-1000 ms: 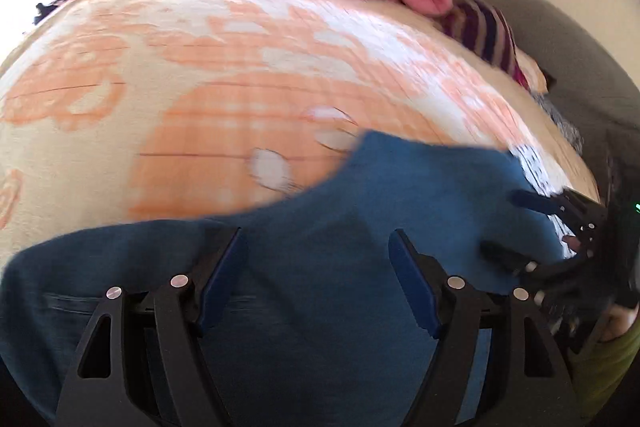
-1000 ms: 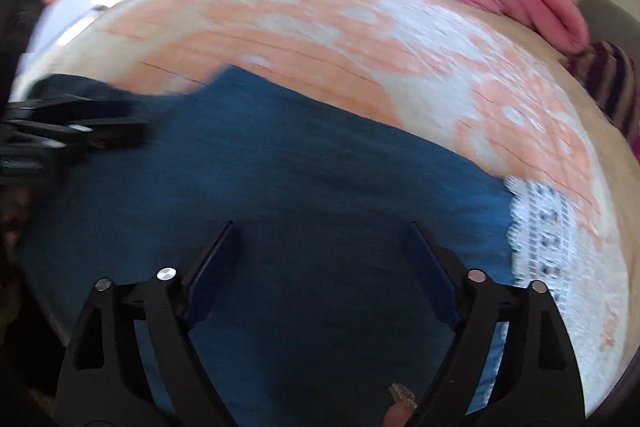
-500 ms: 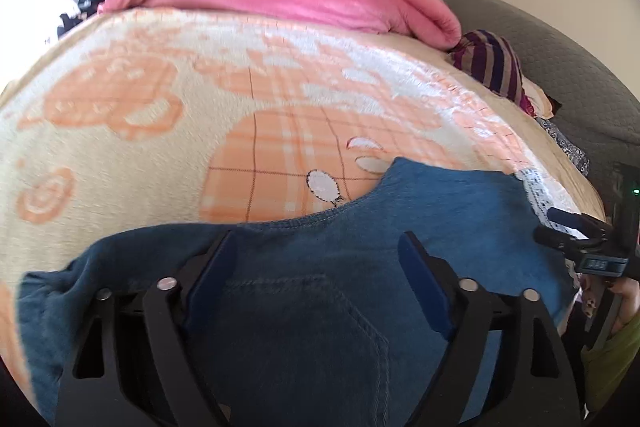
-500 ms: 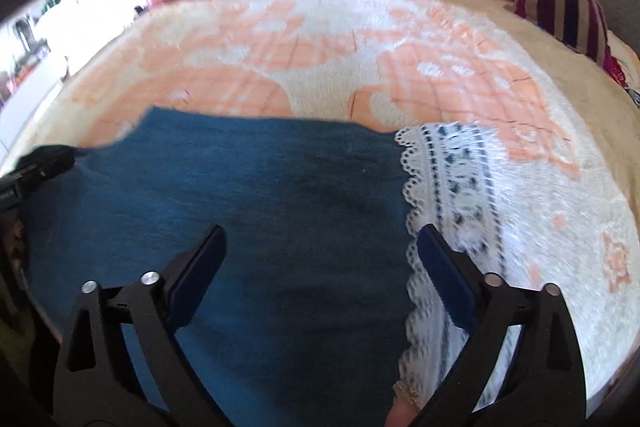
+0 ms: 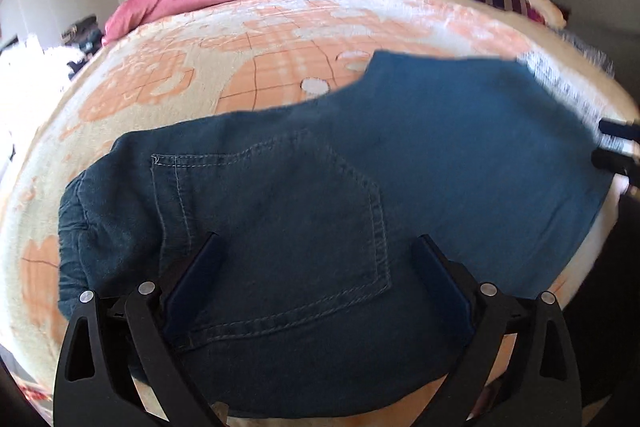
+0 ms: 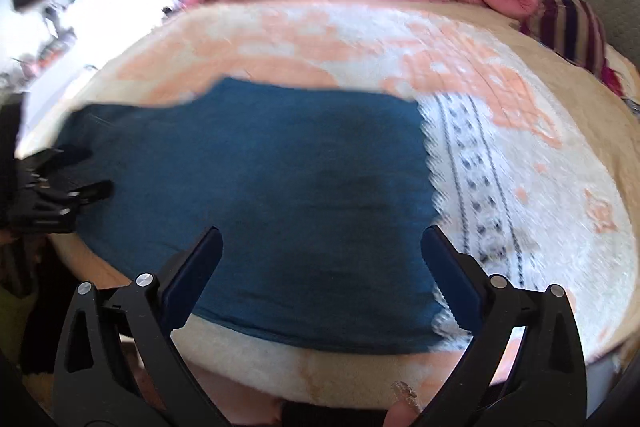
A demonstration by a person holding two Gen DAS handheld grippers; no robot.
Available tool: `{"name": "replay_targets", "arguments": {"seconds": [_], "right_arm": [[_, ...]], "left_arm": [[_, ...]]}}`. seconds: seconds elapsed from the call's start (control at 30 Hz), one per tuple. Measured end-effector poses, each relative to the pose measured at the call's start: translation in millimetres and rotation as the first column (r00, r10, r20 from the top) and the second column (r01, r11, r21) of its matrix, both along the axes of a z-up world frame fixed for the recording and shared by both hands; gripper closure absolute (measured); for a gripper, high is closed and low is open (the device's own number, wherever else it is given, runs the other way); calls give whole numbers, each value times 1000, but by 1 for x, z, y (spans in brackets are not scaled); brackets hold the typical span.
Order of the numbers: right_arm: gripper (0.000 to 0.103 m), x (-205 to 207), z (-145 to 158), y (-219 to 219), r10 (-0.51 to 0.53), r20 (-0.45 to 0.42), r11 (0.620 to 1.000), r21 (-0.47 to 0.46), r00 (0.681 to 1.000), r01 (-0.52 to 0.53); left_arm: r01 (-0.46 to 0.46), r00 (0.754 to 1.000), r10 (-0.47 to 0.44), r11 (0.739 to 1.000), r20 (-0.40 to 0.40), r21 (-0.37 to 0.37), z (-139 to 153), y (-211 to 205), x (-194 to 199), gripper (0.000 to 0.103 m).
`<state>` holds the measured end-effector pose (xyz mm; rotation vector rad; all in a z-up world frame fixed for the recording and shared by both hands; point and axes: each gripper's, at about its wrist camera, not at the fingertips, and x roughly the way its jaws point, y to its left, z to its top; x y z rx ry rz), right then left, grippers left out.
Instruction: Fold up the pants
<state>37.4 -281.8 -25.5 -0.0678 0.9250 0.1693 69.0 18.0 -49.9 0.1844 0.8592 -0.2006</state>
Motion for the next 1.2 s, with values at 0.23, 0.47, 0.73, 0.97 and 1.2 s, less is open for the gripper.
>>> {"name": "replay_targets", "arguments": {"seconds": [0.23,0.47,0.73,0.97,1.2], "right_arm": [[9,2,-15,-21,-57,-22,996,69,998,58],[9,-7,2,-37,-82,-7,973,216,997,82],[9,-22,27,-45,-100,59,968,237,993,84],[9,-30,42,-45,-97,106,969,238,990,69],[9,-39,50,-55,-120,131,967,240,984,85]], "left_arm": [[0,1000,1,999,5,-42,-1,8,0,7],[-7,1000,7,999,8,-44,5,5,-4,7],[-15,1000,18,985,14,-170,28,14,-19,7],[5,999,6,980,53,-200,50,8,-32,7],[44,997,-31,976,65,-211,63,-8,-39,7]]}}
